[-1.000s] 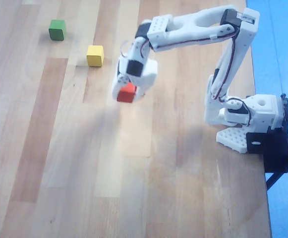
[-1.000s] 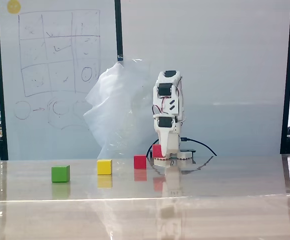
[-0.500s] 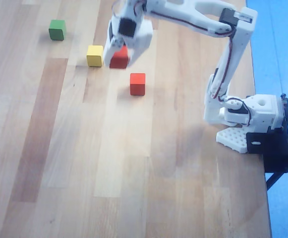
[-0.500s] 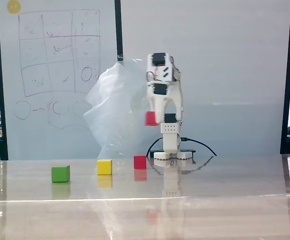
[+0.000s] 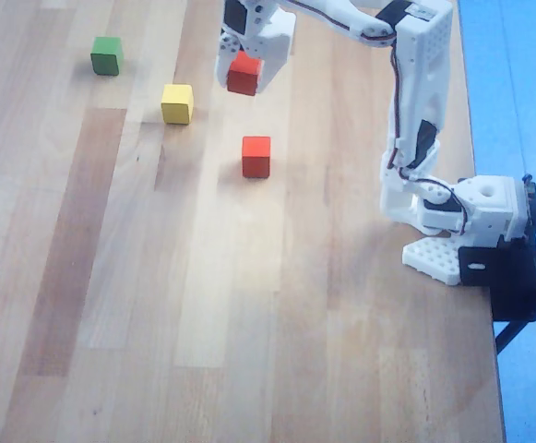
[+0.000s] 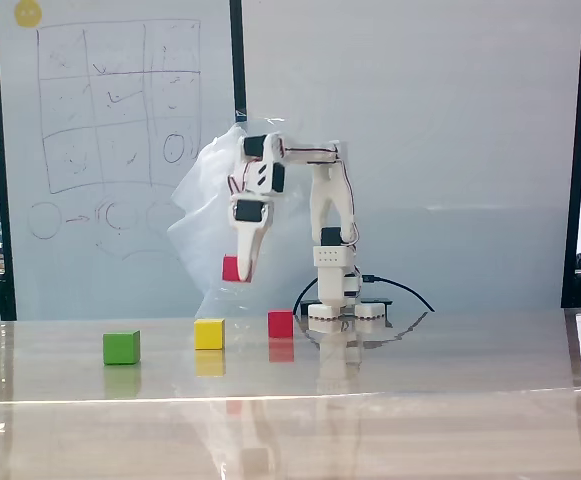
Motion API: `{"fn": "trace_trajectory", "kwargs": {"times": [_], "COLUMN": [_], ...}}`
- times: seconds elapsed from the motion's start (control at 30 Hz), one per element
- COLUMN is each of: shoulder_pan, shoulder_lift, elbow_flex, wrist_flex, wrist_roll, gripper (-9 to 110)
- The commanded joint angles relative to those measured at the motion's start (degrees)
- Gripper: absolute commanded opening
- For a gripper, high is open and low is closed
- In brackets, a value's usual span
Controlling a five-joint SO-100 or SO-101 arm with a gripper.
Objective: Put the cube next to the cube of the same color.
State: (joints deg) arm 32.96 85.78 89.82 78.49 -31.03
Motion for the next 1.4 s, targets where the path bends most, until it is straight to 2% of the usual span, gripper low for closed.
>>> {"fn": "trace_trajectory", "kwargs": {"times": [0.0,0.33,0.87,1.17,1.27,1.37], "shoulder_pan": [-0.4,0.2,0.4,-0.2,-0.4,0.3], "shoulder_lift": [1.0,1.8,-4.8,-4.5,-4.4,-4.1], "elbow_flex": [3.9,14.4,17.1,17.1,17.1,17.1], "wrist_flex": [-4.6,-10.3,-18.8,-19.2,-19.1,-19.0], "wrist_roll": [0.2,0.2,-0.7,-0.8,-0.9,-0.8], "gripper": [0,0,0,1,6,17]}}
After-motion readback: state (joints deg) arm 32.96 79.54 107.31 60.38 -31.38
